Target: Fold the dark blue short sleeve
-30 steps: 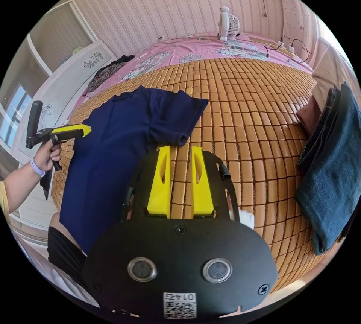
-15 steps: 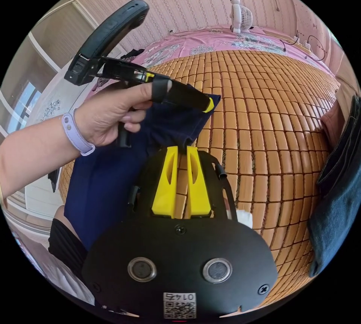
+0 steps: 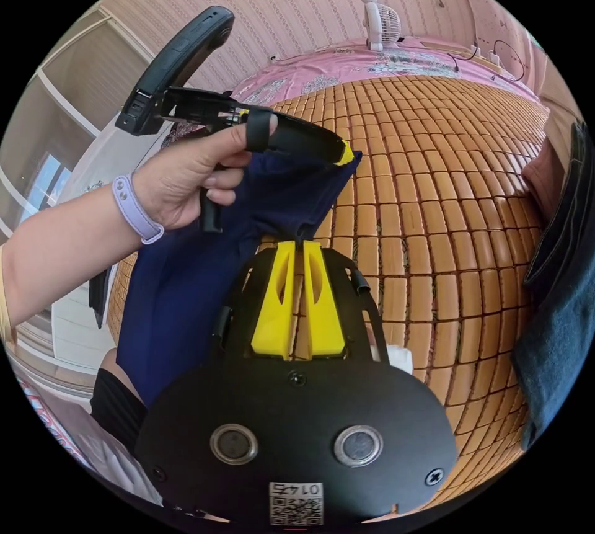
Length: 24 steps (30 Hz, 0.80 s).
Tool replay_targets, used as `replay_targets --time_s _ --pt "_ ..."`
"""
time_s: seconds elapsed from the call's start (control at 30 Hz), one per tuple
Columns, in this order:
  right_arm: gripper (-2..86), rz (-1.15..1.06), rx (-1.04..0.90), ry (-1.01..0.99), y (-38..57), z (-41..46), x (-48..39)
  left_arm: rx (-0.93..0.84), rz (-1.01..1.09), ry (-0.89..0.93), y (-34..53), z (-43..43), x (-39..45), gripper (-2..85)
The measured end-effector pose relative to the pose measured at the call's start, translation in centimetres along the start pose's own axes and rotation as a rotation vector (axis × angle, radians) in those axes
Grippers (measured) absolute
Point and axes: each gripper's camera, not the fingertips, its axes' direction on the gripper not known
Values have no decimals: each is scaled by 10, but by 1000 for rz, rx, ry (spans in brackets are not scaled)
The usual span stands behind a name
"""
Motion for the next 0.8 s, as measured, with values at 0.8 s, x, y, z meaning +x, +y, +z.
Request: replay_targets --time_s 0.8 --pt "21 -322 -271 -67 192 -37 -162 262 -734 -63 615 -204 -82 -10"
